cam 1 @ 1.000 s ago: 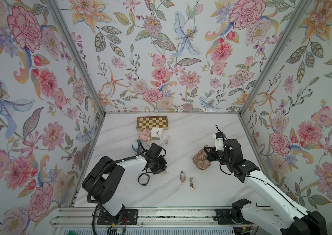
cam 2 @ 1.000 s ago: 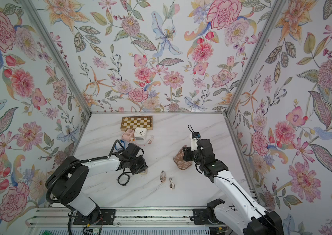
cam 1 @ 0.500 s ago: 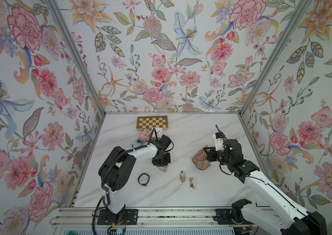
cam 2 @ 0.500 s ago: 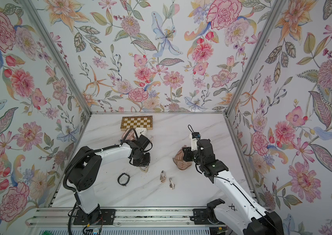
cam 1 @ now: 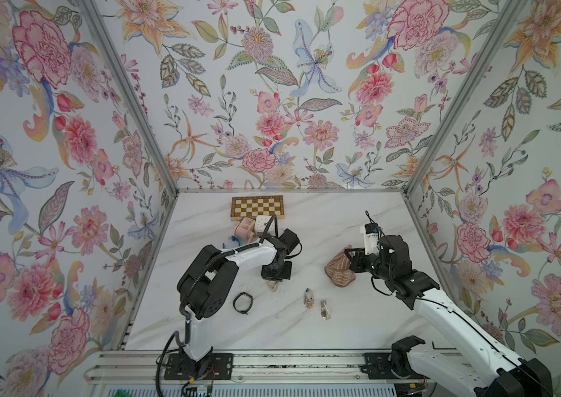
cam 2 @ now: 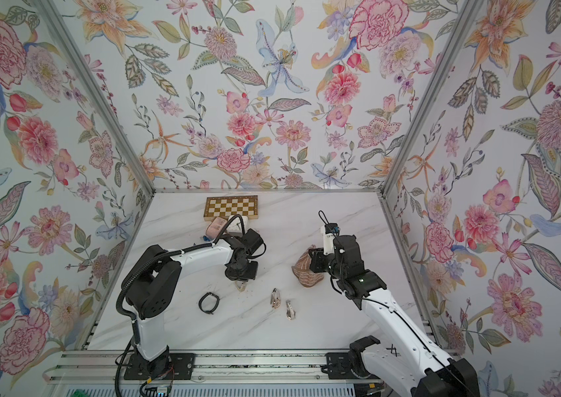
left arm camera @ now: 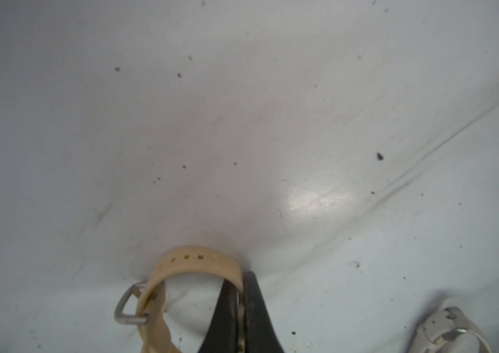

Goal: Wipe the watch dial
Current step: Pick up the watch at the center of the board, then place the watch at the center of the board.

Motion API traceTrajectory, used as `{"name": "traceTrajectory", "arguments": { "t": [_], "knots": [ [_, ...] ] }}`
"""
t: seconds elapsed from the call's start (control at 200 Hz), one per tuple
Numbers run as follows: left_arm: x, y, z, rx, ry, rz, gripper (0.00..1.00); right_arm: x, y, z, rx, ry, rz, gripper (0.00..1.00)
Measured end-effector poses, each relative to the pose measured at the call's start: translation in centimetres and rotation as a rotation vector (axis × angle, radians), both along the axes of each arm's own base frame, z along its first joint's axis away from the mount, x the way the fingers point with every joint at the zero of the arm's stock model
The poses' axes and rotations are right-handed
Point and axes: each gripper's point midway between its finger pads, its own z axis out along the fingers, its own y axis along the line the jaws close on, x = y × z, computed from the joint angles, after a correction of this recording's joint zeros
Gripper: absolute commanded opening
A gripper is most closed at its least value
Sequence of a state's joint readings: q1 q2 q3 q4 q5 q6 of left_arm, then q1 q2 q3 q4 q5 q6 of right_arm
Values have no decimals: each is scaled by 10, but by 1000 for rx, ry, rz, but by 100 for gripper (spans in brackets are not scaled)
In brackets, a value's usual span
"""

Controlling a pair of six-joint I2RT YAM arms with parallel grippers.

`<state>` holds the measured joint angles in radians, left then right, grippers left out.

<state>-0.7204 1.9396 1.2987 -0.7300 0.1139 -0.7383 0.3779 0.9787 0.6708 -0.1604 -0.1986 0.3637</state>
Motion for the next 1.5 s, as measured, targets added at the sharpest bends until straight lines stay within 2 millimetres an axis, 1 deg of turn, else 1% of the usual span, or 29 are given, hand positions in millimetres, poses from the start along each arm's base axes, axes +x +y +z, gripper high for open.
{"name": "traceTrajectory", "arguments": {
  "t": [0.345,0.445,0.505,0.571,0.701,0.821,0.906,0.996,1.136,1.261,1.366,1.436,1.496],
  "knots": [
    [0,-2,2,33,-38,-10,0,-5,1,16,34,-37,9,0],
    [3,-3,13,18,-82,-1,0,-8,3,17,39,-37,22,0],
    [8,-3,27,-8,-133,7,0,-10,5,18,42,-40,29,0],
    [14,-3,51,-55,-216,19,0,-14,7,24,51,-53,38,0],
    [23,-1,108,-171,-400,37,0,-22,8,35,64,-83,54,0],
    [27,0,158,-277,-554,43,0,-30,9,39,66,-92,66,0],
    [29,-1,185,-351,-646,38,0,-35,10,40,64,-93,72,0],
    [26,-1,203,-425,-720,30,0,-39,11,41,64,-91,74,0],
    [21,-7,214,-530,-786,7,0,-46,16,38,58,-75,85,0],
    [18,-11,216,-603,-815,-17,0,-49,19,30,35,-48,90,0],
    [18,-15,220,-699,-820,-48,0,-49,22,26,20,-30,86,0],
    [21,-13,222,-765,-822,-65,0,-49,25,26,15,-26,83,0],
    [25,-7,221,-809,-817,-68,0,-49,29,28,13,-26,85,0]
  ]
}}
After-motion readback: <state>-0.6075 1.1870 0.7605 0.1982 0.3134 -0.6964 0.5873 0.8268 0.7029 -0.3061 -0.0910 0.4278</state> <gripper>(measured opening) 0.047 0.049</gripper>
